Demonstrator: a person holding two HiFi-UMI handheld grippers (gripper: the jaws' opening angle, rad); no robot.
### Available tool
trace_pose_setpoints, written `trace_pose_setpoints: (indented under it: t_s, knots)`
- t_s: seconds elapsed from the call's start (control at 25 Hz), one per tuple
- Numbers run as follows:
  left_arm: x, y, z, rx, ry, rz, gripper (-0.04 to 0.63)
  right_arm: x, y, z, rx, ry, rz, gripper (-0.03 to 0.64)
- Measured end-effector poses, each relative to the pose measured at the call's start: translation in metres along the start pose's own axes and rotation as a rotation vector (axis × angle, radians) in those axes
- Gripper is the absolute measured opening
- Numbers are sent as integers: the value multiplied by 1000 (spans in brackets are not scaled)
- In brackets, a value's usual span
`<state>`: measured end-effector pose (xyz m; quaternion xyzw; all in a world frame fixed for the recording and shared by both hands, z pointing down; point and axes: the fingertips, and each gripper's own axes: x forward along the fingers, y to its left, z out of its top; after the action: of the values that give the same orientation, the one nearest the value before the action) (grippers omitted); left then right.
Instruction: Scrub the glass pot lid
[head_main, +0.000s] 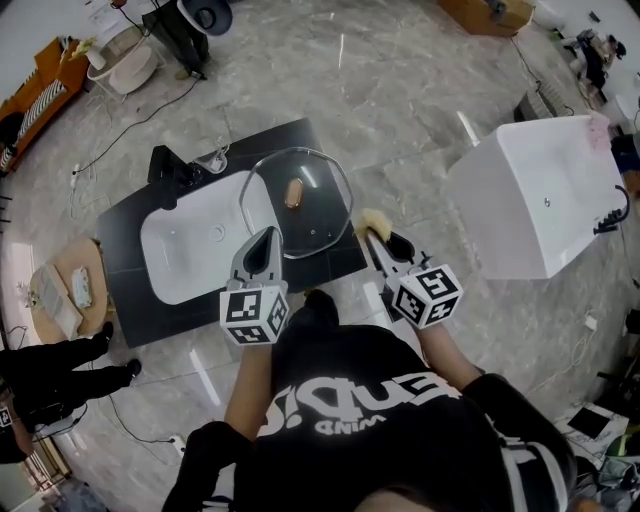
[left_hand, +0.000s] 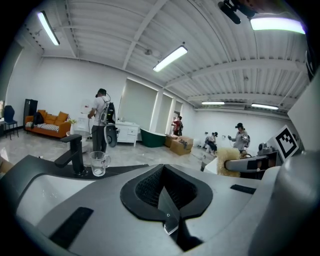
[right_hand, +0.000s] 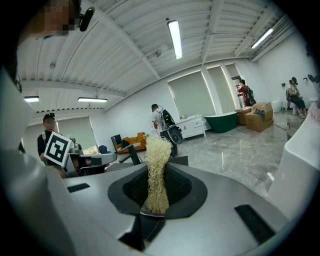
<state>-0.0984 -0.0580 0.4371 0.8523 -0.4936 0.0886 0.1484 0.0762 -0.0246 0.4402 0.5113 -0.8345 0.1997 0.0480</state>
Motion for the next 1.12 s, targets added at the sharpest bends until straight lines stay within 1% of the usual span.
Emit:
trace_pose_setpoints:
  t_s: [0.16,0.32,0.48,0.6,0.88,0.96,1.08,1.12]
  knots:
    - [22,9,6,2,20,-46,14,25,-5,10,3,-3,-15,48]
    - [39,16,11,32,43,-86,14,43,-7,17,10,-12,-20,48]
    - [51,21,17,12,53,-92,14,53,-14,20,20,9,-19,48]
    - [59,24,15,2,63,-80,14,61,-22,23,22,14,-13,48]
    - [75,29,30,0,53,-21,15,87,-38,41,5,35,53,48]
    - [79,29,32,-6,46,-33,15,93,-38,47,-5,30,78,46]
    - [85,23,29,-27,47,-85,25,100,-39,49,-9,25,102,48]
    - [87,21,28,-32,56,-98,72,101,-41,49,-6,25,103,48]
